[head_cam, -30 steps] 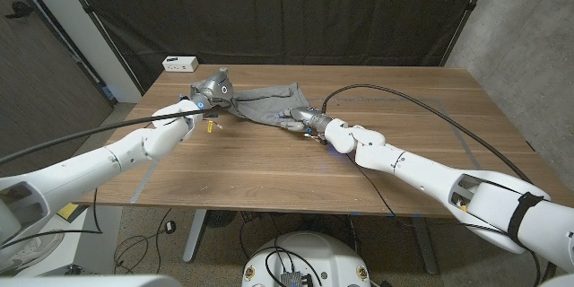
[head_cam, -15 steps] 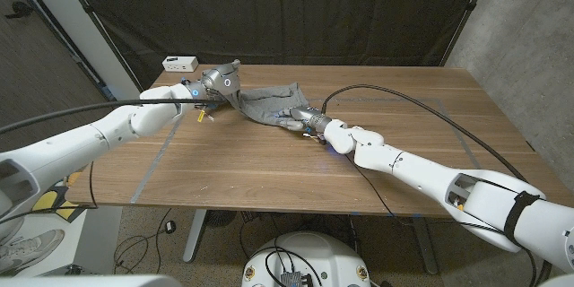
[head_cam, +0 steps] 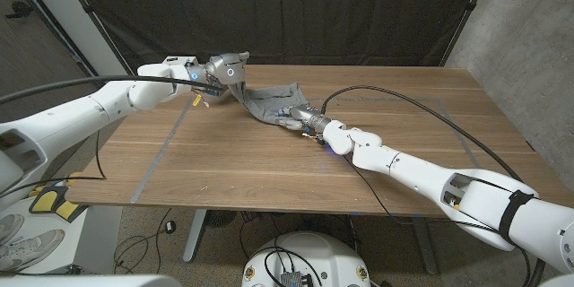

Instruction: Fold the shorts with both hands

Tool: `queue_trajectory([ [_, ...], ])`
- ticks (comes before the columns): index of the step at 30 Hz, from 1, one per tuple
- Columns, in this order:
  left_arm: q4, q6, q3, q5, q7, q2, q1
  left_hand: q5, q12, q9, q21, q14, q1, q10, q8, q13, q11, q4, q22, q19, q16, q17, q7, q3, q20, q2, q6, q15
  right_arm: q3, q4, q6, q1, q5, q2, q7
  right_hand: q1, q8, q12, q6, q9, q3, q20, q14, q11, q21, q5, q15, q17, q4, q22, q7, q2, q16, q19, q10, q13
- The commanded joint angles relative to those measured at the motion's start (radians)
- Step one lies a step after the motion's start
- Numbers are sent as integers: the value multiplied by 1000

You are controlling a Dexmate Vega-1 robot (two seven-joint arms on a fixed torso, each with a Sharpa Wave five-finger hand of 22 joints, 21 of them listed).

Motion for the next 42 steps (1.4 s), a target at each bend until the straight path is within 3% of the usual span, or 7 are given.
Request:
queue_trajectory([
  [1,147,-50,116,21,157,-82,-161,6,-8,4,5,-3,4,6,7,2,-3,2,2,5,-6,3,1,-1,-13,-9,6,-166,-8,12,-5,1,5,5,-8,-5,-1,0,3,1,3,10,8,-2,2,8,-49,4,-4,3,-1,-2,8,3,7,2],
  [20,376,-40,336,-6,325,-229,-367,22,-27,-10,9,-7,7,9,-7,-2,-2,8,3,0,-9,4,1,-6,-14,-5,-25,-166,-24,45,4,13,5,18,-13,-8,-1,0,3,1,3,8,5,-2,1,7,-50,4,-7,3,-1,-2,8,-3,6,2],
  [28,498,-21,429,-57,417,-311,-423,29,-46,-15,12,-14,8,3,-12,-12,-2,14,3,-6,-14,2,1,-8,-15,2,-35,-167,-22,44,-3,15,9,16,-8,-10,-1,0,2,1,3,9,4,-2,1,7,-51,5,-8,3,-1,-2,9,-5,6,2],
  [42,644,-6,587,-153,531,-427,-494,32,-52,-19,15,-14,9,1,-14,-12,-1,18,4,-8,-16,2,1,-8,-17,10,-42,-168,-22,69,13,20,16,22,-23,-12,-1,0,2,1,3,9,5,-2,1,7,-50,5,-10,3,-2,-3,9,-6,6,2],
])
